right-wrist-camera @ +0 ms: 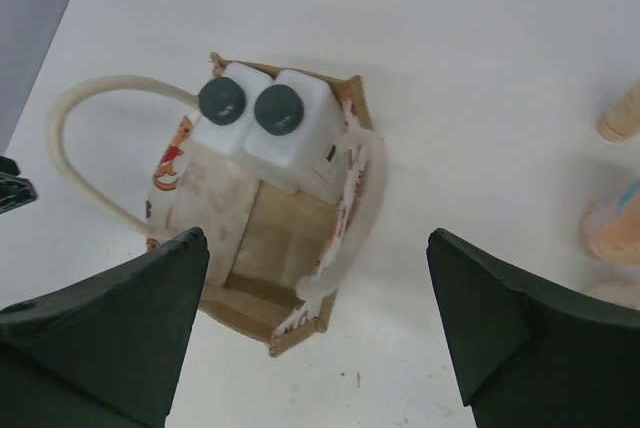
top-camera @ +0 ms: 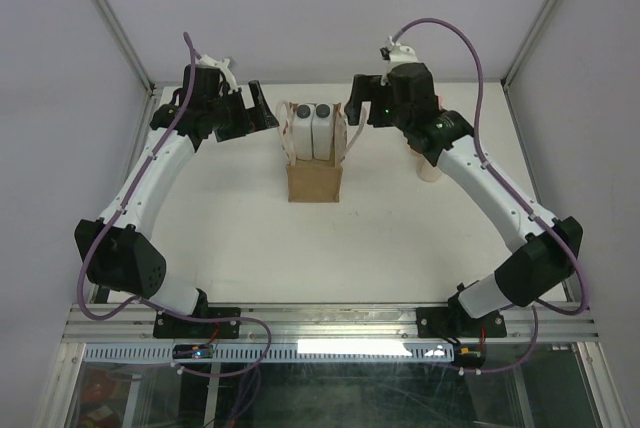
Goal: Take the personal care products out of the canvas bag
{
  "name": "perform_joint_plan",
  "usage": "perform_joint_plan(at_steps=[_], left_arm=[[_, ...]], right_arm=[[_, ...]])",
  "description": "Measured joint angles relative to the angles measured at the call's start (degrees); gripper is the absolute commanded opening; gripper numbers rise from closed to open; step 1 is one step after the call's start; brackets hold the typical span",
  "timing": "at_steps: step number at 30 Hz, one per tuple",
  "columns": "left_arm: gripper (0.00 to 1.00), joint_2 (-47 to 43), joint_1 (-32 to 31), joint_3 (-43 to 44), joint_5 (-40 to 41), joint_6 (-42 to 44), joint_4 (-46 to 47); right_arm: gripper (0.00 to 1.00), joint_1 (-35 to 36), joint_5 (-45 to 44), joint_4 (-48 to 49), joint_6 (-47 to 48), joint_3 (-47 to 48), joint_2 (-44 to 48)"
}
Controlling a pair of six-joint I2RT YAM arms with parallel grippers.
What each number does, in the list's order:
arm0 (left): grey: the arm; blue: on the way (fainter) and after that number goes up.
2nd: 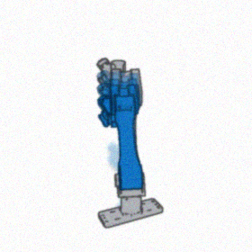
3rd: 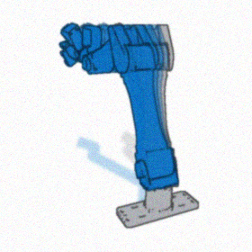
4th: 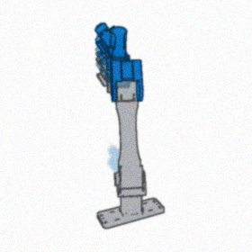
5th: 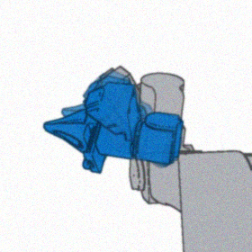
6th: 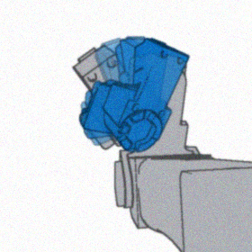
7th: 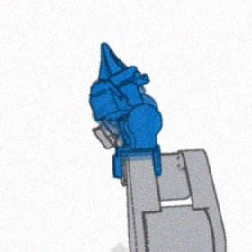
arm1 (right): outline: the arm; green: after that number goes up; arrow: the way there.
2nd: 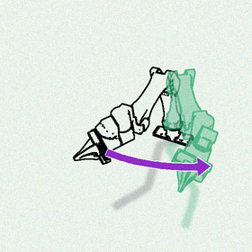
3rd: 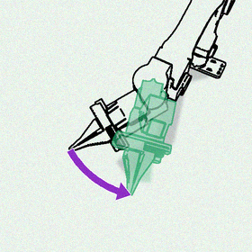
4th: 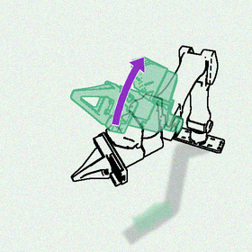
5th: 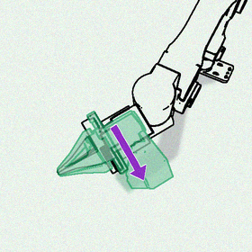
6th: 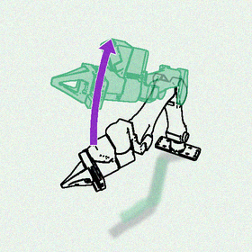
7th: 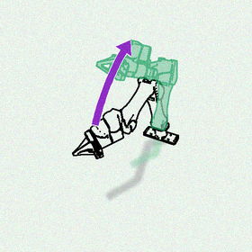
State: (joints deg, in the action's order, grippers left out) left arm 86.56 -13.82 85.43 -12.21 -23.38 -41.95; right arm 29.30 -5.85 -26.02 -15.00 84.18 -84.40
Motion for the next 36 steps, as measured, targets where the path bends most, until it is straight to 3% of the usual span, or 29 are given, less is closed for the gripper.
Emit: perform_joint_plan(at_steps=[3, 9, 12, 23, 36], left_arm=[[0.99, -0.04, 0.0, -0.28, 0.0, 0.0, 0.09], [0.99, -1.44, 0.0, -2.36, 0.15, 0.07, -0.02], [0.99, -2.25, 0.0, -2.71, 0.24, 0.15, -0.04], [0.99, -5.99, 0.0, -2.91, 1.84, 1.81, -0.22], [0.99, -5.99, 0.0, -2.89, 3.26, 3.48, -1.9]], right_arm=[[0.89, 2.64, 0.11, 0.68, -0.11, 3.39, -2.51], [0.7, 6.27, 1.7, 0.63, 0.94, 10.19, -11.63], [0.65, 6.82, 2.64, -0.76, 0.81, 12.52, -16.35], [0.57, 6.95, 1.11, -5.97, -0.48, 18.01, -26.01], [0.61, 8.59, -5.46, -7.04, -0.55, 24.81, -33.46]])
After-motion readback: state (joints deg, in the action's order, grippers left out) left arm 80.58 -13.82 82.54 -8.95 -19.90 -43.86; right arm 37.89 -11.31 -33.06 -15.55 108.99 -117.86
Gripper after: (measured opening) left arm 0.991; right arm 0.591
